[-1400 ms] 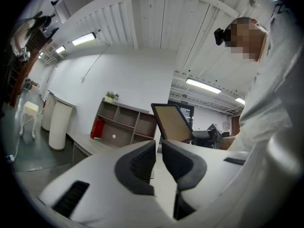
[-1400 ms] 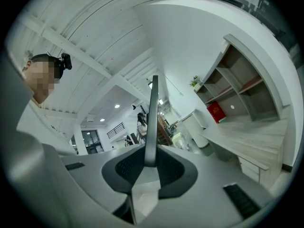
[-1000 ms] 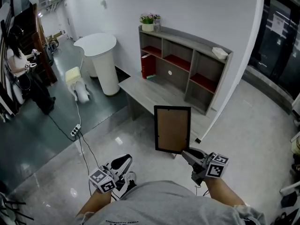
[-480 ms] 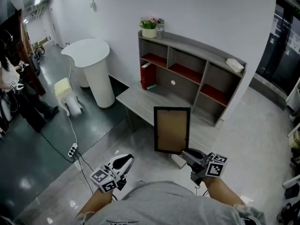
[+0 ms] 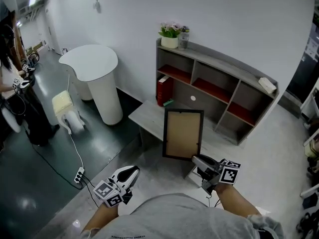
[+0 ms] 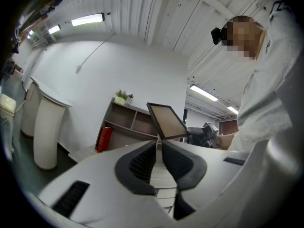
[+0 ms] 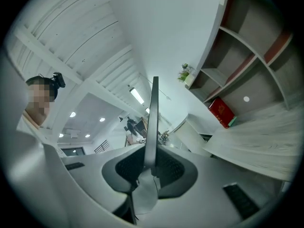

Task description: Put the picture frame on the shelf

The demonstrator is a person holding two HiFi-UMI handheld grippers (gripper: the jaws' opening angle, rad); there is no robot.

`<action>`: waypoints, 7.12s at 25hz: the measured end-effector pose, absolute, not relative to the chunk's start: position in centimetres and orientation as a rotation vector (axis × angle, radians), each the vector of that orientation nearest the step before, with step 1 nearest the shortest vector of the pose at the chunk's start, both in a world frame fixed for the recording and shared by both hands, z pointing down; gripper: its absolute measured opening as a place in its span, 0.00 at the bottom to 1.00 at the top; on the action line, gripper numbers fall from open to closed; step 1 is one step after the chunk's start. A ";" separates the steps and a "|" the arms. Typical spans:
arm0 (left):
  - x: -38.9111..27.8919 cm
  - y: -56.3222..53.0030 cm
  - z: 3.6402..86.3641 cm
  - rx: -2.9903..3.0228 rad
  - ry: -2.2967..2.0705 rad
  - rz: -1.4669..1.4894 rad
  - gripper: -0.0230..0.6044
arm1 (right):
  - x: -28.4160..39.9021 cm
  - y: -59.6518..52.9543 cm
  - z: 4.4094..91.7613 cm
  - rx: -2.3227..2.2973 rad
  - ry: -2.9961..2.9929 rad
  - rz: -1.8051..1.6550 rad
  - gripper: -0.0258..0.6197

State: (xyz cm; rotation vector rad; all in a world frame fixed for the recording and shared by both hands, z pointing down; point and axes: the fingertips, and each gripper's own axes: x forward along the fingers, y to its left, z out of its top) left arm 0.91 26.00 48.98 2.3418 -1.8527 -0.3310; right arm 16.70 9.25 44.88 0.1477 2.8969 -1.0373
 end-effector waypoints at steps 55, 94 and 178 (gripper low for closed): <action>-27.8 -18.4 50.9 2.365 -1.647 -0.181 0.11 | -17.0 -34.2 53.5 -0.065 2.384 -1.738 0.15; -34.2 -28.0 50.3 2.641 -0.956 -0.335 0.11 | -13.7 -37.9 53.8 -0.701 1.990 -1.836 0.36; -33.1 -25.7 52.1 2.577 -0.904 -0.348 0.11 | -16.8 -42.7 48.6 -1.577 2.809 -0.592 0.49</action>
